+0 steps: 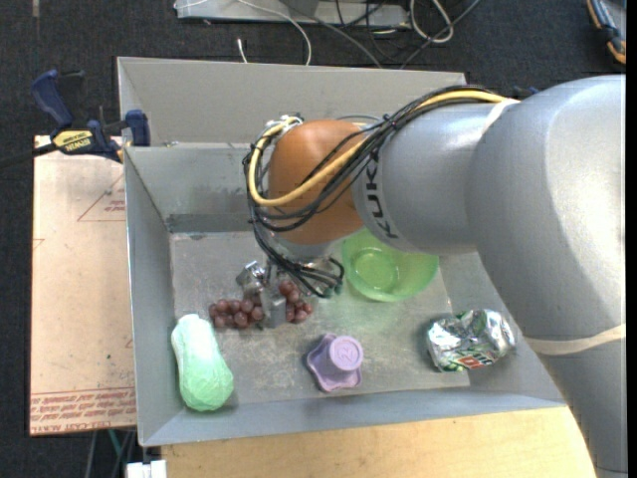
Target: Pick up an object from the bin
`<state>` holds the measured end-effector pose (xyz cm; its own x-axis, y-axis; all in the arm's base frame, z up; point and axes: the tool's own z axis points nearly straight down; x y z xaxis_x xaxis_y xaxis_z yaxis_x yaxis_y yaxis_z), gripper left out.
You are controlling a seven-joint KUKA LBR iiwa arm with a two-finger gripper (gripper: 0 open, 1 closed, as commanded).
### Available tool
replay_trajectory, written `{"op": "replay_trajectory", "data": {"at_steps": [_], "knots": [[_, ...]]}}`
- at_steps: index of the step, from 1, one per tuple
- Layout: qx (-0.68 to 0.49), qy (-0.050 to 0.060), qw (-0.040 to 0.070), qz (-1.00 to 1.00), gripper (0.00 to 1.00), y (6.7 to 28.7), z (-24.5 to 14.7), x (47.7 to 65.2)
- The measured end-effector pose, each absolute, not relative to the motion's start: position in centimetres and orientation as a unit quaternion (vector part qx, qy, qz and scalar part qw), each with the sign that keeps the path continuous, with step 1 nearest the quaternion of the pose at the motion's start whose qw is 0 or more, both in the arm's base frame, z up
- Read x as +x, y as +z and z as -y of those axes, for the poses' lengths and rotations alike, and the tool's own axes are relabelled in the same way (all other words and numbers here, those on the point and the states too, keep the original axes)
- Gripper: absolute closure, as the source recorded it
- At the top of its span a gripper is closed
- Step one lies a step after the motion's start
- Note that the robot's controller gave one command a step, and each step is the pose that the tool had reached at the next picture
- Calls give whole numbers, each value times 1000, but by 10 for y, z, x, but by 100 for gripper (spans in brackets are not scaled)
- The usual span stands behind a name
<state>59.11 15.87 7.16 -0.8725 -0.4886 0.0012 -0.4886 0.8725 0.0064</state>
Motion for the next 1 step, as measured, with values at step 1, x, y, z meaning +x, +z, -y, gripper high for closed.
{"op": "replay_trajectory", "data": {"at_steps": [1], "knots": [[252,-3,2,968,100,90,-159,590]]}}
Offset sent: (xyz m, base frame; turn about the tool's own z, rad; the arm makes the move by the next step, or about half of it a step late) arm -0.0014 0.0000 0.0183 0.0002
